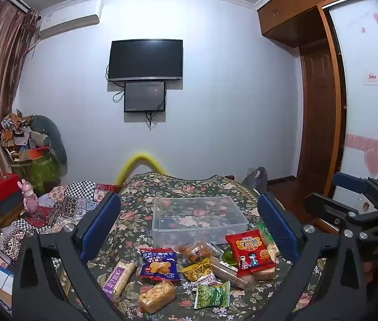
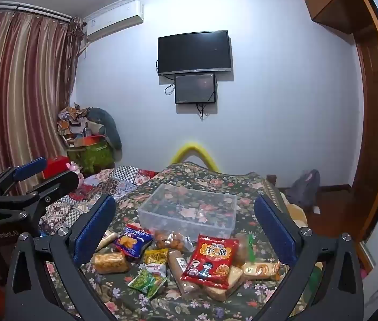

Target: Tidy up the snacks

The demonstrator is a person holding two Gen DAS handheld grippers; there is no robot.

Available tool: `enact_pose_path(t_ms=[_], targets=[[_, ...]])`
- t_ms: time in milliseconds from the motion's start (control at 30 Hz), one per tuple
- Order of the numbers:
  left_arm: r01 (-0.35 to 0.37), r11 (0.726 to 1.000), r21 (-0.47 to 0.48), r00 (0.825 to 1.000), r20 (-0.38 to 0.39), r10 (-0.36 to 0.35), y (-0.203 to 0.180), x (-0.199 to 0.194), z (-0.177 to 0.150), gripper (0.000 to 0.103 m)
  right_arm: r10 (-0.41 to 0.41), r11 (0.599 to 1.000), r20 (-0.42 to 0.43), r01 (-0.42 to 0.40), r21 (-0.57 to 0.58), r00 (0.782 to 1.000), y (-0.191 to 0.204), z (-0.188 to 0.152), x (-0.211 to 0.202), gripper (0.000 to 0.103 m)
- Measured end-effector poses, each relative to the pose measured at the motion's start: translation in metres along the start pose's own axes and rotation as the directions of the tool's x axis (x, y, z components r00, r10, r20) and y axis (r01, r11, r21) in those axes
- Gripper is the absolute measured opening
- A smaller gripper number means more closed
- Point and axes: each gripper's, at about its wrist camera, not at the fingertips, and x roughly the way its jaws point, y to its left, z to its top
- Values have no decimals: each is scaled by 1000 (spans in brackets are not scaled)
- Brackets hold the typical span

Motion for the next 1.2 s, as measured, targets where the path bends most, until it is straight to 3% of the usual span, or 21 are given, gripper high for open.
enact_pose_path(t_ms=[1200], targets=[[8, 1000, -17, 999, -31, -8, 3, 7, -5, 103, 7, 1000, 15, -7, 18, 1000, 0, 9, -7, 103]])
